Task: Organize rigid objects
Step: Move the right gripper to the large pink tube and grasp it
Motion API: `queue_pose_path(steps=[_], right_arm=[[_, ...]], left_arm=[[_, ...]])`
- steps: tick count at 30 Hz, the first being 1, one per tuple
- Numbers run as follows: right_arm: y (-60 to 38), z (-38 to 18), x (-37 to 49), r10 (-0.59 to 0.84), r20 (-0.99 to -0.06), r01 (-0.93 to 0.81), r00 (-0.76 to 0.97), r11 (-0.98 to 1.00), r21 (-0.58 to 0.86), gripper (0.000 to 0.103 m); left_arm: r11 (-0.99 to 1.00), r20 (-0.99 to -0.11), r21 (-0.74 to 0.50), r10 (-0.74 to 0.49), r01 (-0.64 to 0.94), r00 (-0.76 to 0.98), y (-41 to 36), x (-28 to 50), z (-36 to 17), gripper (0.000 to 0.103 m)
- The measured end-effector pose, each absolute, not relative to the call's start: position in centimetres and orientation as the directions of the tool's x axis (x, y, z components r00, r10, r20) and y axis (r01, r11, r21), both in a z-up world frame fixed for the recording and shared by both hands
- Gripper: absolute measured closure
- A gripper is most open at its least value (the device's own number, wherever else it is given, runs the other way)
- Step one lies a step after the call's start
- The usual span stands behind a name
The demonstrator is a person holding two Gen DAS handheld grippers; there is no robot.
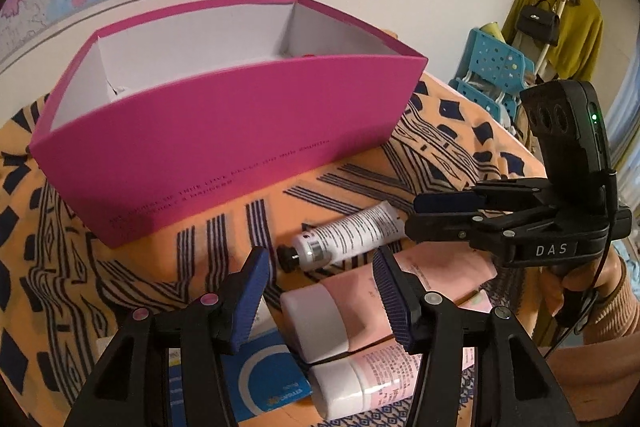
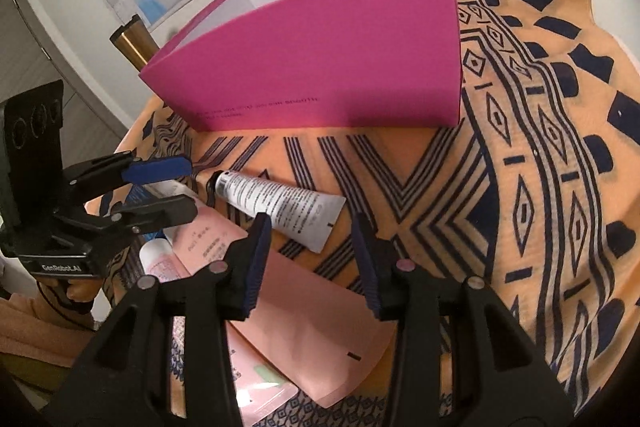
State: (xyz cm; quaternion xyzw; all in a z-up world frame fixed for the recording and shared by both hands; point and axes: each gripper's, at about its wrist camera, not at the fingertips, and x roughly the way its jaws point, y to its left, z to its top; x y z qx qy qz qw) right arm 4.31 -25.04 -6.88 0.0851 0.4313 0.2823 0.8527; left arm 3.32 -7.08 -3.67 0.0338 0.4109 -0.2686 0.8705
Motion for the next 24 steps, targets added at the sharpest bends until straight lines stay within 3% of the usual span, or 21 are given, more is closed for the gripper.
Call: queue_pose_path(steps=[18,24], right_arm=[[-27.8,-6.8,1.3,0.527,-0.697,-0.365,0.486,0.847,0.386,0.056],[-29.5,-7.2,-0.4,0.506,-0.708,-0.311,0.492,0.862,0.400,0.049]], left_arm=[[0.836,-0.754,-0.165,-0.449,0.523,0.480,-7.3,1.6,-4.3,0.048],[0.831,-0.764,-0.171,-0.451,0.529,0.462,-6.9,0.7,-4.4,0.047]])
